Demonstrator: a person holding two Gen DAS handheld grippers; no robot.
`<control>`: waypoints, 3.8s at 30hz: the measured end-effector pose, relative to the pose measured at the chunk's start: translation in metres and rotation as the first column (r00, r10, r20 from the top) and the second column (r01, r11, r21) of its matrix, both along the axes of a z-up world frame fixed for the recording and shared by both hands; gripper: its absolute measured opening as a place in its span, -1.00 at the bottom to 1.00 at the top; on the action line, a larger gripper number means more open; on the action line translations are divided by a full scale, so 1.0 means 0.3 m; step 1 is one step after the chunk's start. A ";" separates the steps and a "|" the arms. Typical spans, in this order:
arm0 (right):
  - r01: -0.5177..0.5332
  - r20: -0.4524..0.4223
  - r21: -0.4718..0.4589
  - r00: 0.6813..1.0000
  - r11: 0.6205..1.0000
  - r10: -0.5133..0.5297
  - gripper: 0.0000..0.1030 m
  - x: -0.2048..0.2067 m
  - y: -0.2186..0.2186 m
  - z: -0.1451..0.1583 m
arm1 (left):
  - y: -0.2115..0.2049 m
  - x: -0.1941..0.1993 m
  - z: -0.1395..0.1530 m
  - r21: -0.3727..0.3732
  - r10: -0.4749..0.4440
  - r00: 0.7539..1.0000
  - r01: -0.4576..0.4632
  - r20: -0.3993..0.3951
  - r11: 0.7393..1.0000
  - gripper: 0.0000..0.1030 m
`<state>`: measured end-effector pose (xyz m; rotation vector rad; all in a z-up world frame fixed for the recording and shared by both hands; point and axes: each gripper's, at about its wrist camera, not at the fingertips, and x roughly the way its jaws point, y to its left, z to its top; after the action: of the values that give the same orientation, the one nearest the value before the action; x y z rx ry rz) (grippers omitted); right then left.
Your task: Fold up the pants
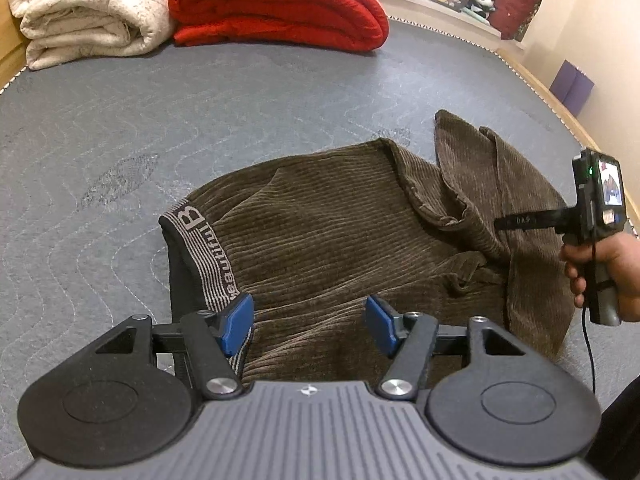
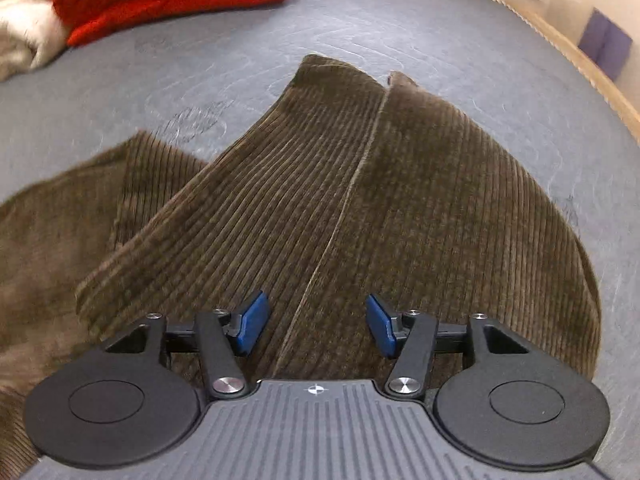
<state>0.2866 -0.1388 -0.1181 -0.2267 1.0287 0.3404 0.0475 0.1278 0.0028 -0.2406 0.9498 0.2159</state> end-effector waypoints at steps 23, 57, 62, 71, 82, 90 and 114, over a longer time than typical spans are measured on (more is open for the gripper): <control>-0.082 0.091 0.051 0.993 0.995 0.077 -0.89 -0.277 -0.588 0.222 | -0.007 -0.087 0.035 0.052 -0.022 1.000 0.021 0.014 0.998 0.32; -0.192 0.080 0.014 0.978 0.981 0.190 -0.08 -0.152 -0.278 0.137 | -0.152 0.066 -0.031 0.065 -0.087 0.995 0.090 -0.042 0.994 0.55; -0.188 0.091 -0.079 0.977 0.979 0.195 -0.07 -0.116 -0.176 0.096 | -0.155 0.076 -0.027 0.050 -0.083 0.996 0.085 -0.034 0.995 0.55; -0.157 0.069 -0.209 0.982 0.965 0.175 -0.85 -0.101 -0.129 0.037 | -0.117 0.053 -0.017 0.061 -0.067 0.997 0.069 -0.033 0.996 0.55; -0.027 0.219 -0.054 0.975 0.998 0.038 -0.88 -0.164 -0.347 0.231 | -0.091 0.016 -0.003 0.073 -0.041 0.999 0.043 -0.028 0.996 0.55; 0.180 0.235 0.078 0.953 0.981 -0.193 -0.89 -0.242 -0.711 0.316 | -0.146 0.024 -0.012 0.095 -0.078 0.996 0.081 -0.034 0.992 0.55; 0.792 -0.154 -0.051 0.596 0.608 -0.788 -1.00 -0.445 -1.530 0.033 | -0.241 0.086 -0.052 0.118 -0.157 0.986 0.163 -0.064 0.980 0.55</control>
<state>0.1532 -0.5977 -0.1082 0.3068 1.1835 -0.4681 0.0732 0.0555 -0.0128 -0.0447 1.0013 0.1326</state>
